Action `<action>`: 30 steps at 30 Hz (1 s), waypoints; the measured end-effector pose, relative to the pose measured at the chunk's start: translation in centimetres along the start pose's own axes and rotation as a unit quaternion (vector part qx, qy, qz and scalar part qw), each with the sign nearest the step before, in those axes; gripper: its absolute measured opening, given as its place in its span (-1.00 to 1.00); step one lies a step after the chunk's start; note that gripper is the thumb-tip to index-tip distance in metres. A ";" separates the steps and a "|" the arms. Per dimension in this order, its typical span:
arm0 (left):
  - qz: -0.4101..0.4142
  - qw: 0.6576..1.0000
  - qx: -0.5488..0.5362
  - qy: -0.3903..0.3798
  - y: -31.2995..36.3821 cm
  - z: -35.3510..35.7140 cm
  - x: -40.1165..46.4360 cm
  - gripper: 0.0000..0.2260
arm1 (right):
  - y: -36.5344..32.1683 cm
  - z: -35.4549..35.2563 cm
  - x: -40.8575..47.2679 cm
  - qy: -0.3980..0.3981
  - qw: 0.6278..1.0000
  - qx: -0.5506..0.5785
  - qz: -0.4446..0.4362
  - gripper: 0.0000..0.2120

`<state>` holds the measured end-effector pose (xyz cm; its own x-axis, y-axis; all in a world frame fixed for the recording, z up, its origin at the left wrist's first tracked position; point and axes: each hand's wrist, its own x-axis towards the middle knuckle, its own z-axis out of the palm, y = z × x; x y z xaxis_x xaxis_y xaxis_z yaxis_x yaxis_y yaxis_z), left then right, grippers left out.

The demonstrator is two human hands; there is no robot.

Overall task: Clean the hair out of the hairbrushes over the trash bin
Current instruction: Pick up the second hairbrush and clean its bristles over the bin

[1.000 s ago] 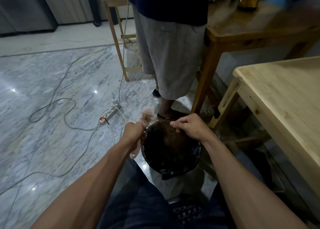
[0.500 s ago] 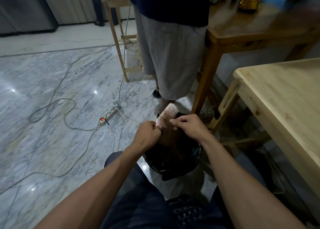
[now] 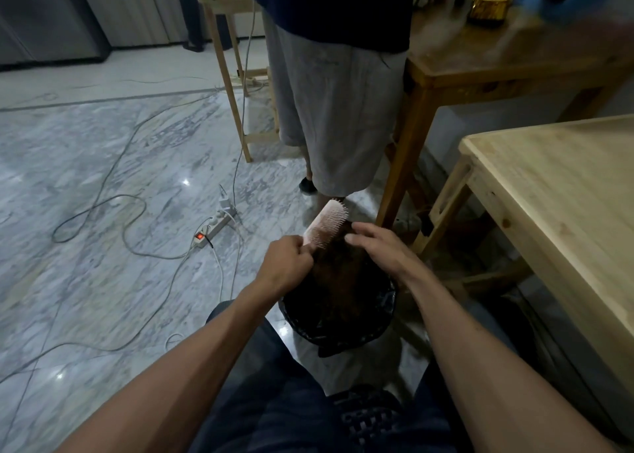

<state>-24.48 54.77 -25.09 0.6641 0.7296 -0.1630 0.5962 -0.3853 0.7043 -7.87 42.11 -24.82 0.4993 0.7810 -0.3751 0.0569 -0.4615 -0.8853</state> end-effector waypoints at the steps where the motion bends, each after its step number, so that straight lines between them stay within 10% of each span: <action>1: 0.024 0.999 0.022 0.003 0.4 0.2 -0.1 -0.70 | -0.3 0.4 0.0 0.008 1.000 0.010 -0.009 -0.42; 6: 0.059 0.997 0.054 0.012 0.7 0.7 -0.1 -0.73 | 0.0 1.4 0.8 0.101 0.994 0.000 -0.047 -0.70; 12: -0.118 0.992 -0.029 0.037 -3.4 -1.4 1.0 -0.64 | 0.8 -1.0 -0.5 0.135 0.991 -0.017 -0.016 -0.80; 23: 0.090 0.993 0.068 0.037 -0.5 0.2 -0.5 -0.83 | -0.8 2.1 0.6 0.052 0.998 -0.026 -0.017 -0.65; 30: -0.036 0.998 0.015 0.055 -1.9 -0.5 0.0 -0.74 | 0.5 0.7 1.0 0.100 0.991 -0.086 0.004 -0.90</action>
<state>-25.83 55.72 -26.09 0.5671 0.8126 -0.1344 0.6543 -0.3453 0.6727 -7.97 42.94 -25.86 0.6606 0.6863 -0.3045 0.1902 -0.5453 -0.8164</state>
